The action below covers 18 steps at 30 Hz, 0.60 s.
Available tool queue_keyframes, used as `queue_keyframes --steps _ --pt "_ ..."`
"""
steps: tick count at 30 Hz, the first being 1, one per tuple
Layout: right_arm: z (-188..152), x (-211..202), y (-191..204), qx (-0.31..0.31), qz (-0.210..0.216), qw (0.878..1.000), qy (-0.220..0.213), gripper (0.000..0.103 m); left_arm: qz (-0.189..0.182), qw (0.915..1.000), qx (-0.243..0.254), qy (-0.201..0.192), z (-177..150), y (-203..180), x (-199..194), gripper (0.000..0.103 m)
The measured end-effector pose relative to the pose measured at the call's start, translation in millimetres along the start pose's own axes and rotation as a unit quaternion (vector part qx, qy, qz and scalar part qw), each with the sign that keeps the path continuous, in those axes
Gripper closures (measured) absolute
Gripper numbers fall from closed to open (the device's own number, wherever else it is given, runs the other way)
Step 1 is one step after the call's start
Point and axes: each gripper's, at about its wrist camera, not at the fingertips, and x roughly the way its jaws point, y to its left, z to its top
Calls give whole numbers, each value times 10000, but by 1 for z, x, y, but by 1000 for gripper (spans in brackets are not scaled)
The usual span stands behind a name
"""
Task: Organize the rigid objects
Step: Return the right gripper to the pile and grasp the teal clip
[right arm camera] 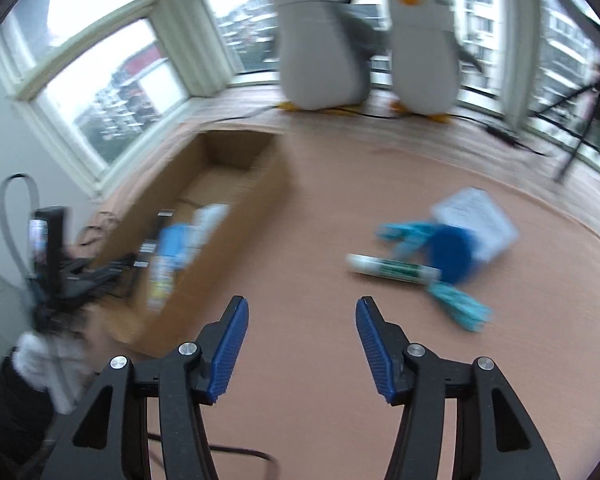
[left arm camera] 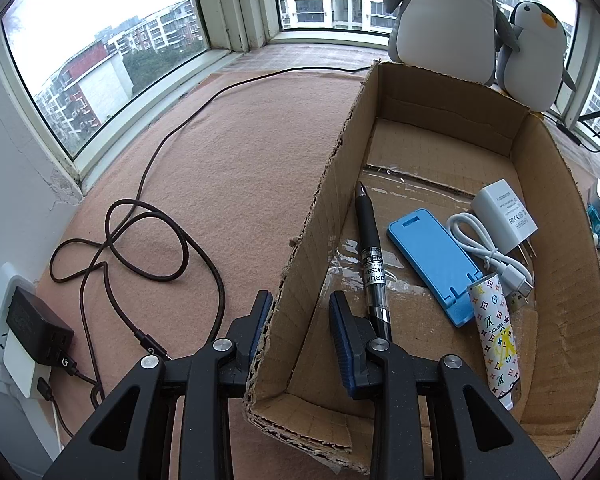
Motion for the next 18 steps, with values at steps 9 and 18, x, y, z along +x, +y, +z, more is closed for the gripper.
queue_keyframes --steps 9,18 --pt "-7 10 -70 86 -738 9968 284 51 3 10000 3 7 -1 0 0 72" --pt "2 40 -78 -200 -801 9945 646 51 1 10000 -1 7 -1 1 0 72"
